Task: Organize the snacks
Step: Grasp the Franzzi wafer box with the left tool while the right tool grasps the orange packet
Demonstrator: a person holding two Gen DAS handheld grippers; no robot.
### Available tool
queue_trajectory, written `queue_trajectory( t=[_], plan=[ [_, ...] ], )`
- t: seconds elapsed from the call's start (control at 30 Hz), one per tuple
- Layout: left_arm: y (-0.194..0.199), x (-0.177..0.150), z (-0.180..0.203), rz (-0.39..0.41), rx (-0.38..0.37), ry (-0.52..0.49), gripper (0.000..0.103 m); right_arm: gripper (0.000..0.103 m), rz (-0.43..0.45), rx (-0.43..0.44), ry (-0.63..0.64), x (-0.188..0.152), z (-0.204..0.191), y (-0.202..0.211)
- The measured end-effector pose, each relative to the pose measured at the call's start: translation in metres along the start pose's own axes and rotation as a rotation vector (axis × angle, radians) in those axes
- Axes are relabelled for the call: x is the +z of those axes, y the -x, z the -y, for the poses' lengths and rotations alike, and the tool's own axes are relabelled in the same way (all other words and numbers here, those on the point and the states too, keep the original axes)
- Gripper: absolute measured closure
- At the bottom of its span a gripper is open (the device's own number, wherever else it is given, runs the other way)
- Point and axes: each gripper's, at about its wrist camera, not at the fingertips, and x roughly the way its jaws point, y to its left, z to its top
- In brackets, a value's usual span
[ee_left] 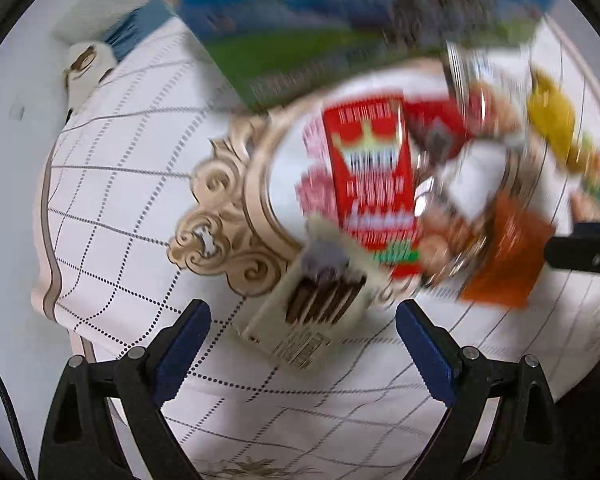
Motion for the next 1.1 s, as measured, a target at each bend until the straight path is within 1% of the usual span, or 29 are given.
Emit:
queue_trajectory(
  t=[0.13, 0.23, 0.3, 0.37, 0.4, 0.43, 0.47, 0.53, 0.6, 0.63, 0.73, 0.77, 0.8, 0.83, 0.87, 0.93, 0.97, 1.0, 1.03, 1.07, 1.1],
  plan=[
    [-0.034, -0.001, 0.015, -0.054, 0.029, -0.102, 0.008, 0.007, -0.024, -0.009, -0.043, -0.013, 0.007, -0.026],
    [-0.059, 0.003, 0.026, -0.105, 0.034, -0.168, 0.008, 0.007, -0.030, -0.011, -0.064, -0.018, 0.008, -0.045],
    [-0.072, 0.004, 0.028, -0.116, 0.052, -0.182, 0.009, 0.009, -0.016, -0.022, -0.066, -0.018, 0.009, -0.054],
    [-0.073, 0.007, 0.028, -0.083, 0.059, -0.155, 0.025, 0.017, -0.006, -0.039, -0.061, -0.017, 0.007, -0.060],
    [-0.073, 0.007, 0.026, -0.080, 0.057, -0.136, 0.034, 0.020, -0.001, -0.047, -0.056, -0.017, 0.005, -0.063],
    [-0.072, 0.010, 0.021, -0.088, 0.041, -0.080, 0.034, 0.031, 0.001, -0.062, -0.046, -0.016, 0.004, -0.067],
    [-0.071, 0.011, 0.015, -0.093, 0.024, -0.027, 0.034, 0.037, -0.001, -0.075, -0.033, -0.016, 0.002, -0.069],
    [-0.072, 0.006, -0.003, -0.133, -0.060, 0.158, 0.035, 0.039, 0.002, -0.095, 0.002, -0.015, -0.001, -0.071],
    [-0.077, -0.002, -0.019, -0.181, -0.152, 0.329, 0.035, 0.041, 0.000, -0.127, 0.068, -0.015, -0.007, -0.070],
    [-0.081, -0.012, -0.030, -0.207, -0.247, 0.469, 0.035, 0.044, -0.010, -0.148, 0.116, -0.015, -0.011, -0.069],
    [-0.093, -0.033, -0.041, -0.241, -0.409, 0.663, 0.034, 0.046, -0.031, -0.234, 0.261, -0.015, -0.022, -0.065],
    [-0.098, -0.041, -0.042, -0.242, -0.451, 0.717, 0.034, 0.046, -0.037, -0.271, 0.310, -0.015, -0.026, -0.062],
    [-0.101, -0.045, -0.042, -0.238, -0.470, 0.736, 0.034, 0.046, -0.046, -0.302, 0.351, -0.015, -0.029, -0.062],
    [-0.105, -0.048, -0.039, -0.229, -0.478, 0.726, 0.034, 0.046, -0.071, -0.339, 0.404, -0.014, -0.032, -0.063],
    [-0.108, -0.048, -0.035, -0.225, -0.468, 0.693, 0.034, 0.046, -0.093, -0.355, 0.427, -0.012, -0.033, -0.065],
    [-0.109, -0.043, -0.025, -0.218, -0.439, 0.606, 0.032, 0.045, -0.095, -0.332, 0.415, -0.008, -0.034, -0.063],
    [-0.108, -0.039, -0.015, -0.220, -0.414, 0.539, 0.031, 0.043, -0.093, -0.328, 0.407, -0.006, -0.033, -0.062],
    [-0.107, -0.036, -0.008, -0.221, -0.397, 0.490, 0.030, 0.041, -0.088, -0.326, 0.394, -0.003, -0.032, -0.060],
    [-0.106, -0.034, -0.002, -0.219, -0.377, 0.440, 0.030, 0.034, -0.075, -0.313, 0.371, -0.003, -0.030, -0.057],
    [-0.106, -0.031, 0.004, -0.215, -0.356, 0.398, 0.030, 0.029, -0.069, -0.299, 0.354, 0.002, -0.029, -0.053],
    [-0.107, -0.030, 0.008, -0.214, -0.338, 0.371, 0.030, 0.029, -0.060, -0.283, 0.331, 0.002, -0.027, -0.051]
  ],
)
